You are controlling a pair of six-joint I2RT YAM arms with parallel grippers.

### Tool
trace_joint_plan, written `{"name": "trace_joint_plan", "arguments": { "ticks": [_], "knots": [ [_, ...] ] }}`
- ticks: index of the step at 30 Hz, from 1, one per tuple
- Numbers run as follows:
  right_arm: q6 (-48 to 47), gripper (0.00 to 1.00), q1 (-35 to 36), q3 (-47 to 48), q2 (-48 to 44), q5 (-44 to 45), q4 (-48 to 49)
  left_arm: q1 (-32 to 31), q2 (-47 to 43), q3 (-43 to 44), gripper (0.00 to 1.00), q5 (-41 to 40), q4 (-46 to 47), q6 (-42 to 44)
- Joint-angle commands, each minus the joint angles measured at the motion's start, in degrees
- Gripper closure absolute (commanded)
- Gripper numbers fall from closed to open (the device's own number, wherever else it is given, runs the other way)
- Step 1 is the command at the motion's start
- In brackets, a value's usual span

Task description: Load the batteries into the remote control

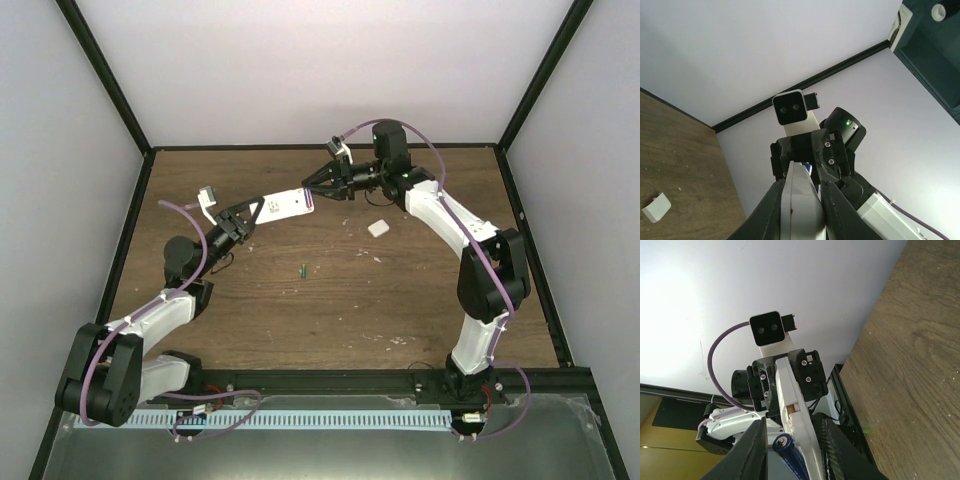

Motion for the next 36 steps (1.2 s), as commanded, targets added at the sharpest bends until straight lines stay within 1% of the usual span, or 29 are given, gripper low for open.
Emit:
{"name": "trace_joint_plan", "arguments": {
  "ticks": [1,15,20,30,36],
  "knots": [
    [0.25,0.78,0.79,2.31,-0.12,-1.68,1.63,0.04,-0.03,-0.96,1.00,-0.54,0.77,2.31],
    [-0.83,0.85,1.30,-0.12,-0.91,-1.86,1.97,0.07,-0.28,-0.69,1.00,-1.65,1.02,2.27],
    [-3.71,0.85,1.59,-0.13,-0.94,-1.45,-0.44,0.07,-0.37,-0.37,1.00,-1.85,0.70,2.07],
    [-12.42,0.86,1.74,0.22,-1.18,1.82,-8.30,0.08,-1.22,-0.29,1.00,-2.30,-0.45,1.97],
    [-15.87,0.89,1.91,0.04,-1.29,2.97,-10.36,0.02,-2.05,-0.31,1.00,-2.77,-1.38,2.16]
  ]
}}
